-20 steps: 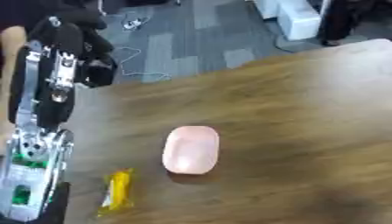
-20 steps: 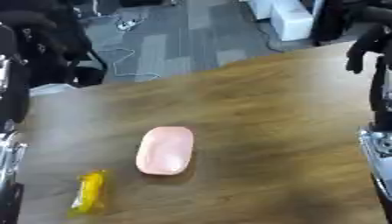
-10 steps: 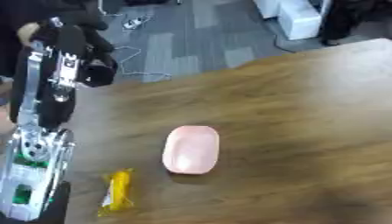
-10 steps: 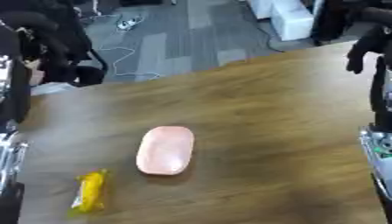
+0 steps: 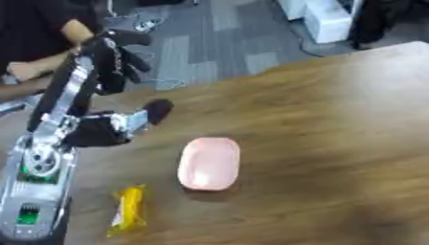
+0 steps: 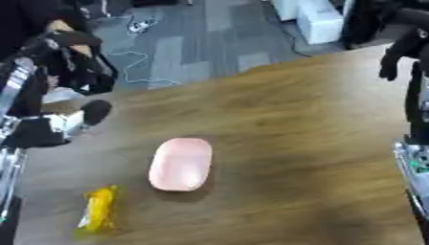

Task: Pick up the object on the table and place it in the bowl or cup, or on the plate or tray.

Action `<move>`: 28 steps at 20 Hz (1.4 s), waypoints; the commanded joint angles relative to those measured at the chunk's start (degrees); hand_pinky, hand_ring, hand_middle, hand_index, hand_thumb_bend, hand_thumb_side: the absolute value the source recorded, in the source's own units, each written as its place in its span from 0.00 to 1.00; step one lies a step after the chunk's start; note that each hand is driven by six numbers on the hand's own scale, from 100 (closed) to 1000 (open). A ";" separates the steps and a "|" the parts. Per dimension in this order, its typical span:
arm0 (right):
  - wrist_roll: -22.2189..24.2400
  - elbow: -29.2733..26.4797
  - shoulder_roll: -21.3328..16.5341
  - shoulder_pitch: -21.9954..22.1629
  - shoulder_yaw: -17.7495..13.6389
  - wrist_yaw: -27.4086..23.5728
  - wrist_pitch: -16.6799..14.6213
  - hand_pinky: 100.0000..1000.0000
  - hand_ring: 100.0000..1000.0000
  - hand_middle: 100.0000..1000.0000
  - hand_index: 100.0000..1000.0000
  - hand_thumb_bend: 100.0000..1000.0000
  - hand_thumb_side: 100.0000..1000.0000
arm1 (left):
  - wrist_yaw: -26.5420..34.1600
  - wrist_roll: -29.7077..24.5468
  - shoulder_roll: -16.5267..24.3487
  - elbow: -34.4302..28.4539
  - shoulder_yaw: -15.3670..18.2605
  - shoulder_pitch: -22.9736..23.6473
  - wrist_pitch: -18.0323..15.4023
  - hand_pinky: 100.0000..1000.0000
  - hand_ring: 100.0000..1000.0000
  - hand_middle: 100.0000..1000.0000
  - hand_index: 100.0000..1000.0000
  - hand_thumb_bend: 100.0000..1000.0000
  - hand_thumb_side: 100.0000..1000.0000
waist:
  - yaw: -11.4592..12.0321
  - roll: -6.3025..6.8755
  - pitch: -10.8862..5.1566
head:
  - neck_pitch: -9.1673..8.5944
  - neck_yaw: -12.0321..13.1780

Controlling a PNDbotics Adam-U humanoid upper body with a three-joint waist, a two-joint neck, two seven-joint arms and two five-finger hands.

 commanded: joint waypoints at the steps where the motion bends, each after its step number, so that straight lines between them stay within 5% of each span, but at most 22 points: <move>1: 0.21 -0.77 -1.46 -0.26 -0.43 0.09 0.02 0.00 0.15 0.25 0.75 0.00 1.00 | -6.85 -9.99 1.00 0.13 0.34 -0.60 0.69 0.45 0.61 0.75 0.84 0.55 0.59 | -0.02 -0.39 -0.31 | -0.18 0.34; 7: 0.14 -0.77 -1.65 -0.06 -0.67 0.28 0.27 0.00 0.15 0.25 0.75 0.00 1.00 | -12.50 -21.90 0.92 1.31 0.77 -0.78 0.60 0.47 0.64 0.77 0.84 0.65 0.55 | -0.83 -0.45 -0.48 | -0.18 -0.57; 12: 0.03 -0.77 -1.88 0.17 -0.79 0.43 0.52 0.00 0.15 0.24 0.75 0.00 1.00 | -14.09 -26.77 5.50 3.19 0.51 -0.37 1.63 0.51 0.67 0.79 0.85 0.69 0.53 | -1.14 -0.29 -0.78 | -0.18 -1.50; 24: 0.44 -0.77 -2.39 0.32 -0.64 0.60 0.84 0.00 0.14 0.24 0.75 0.00 1.00 | -14.67 -28.05 23.50 8.04 -3.34 0.47 -0.30 0.62 0.75 0.83 0.88 0.89 0.54 | -1.58 0.62 -0.86 | -0.18 -0.99; 28: 0.52 -0.77 -2.36 0.40 -0.65 0.63 0.91 0.00 0.14 0.24 0.75 0.00 1.00 | -13.85 -28.05 26.57 8.85 -5.08 1.72 -1.21 0.62 0.76 0.83 0.88 0.91 0.56 | -1.64 0.68 -0.83 | -0.18 -0.82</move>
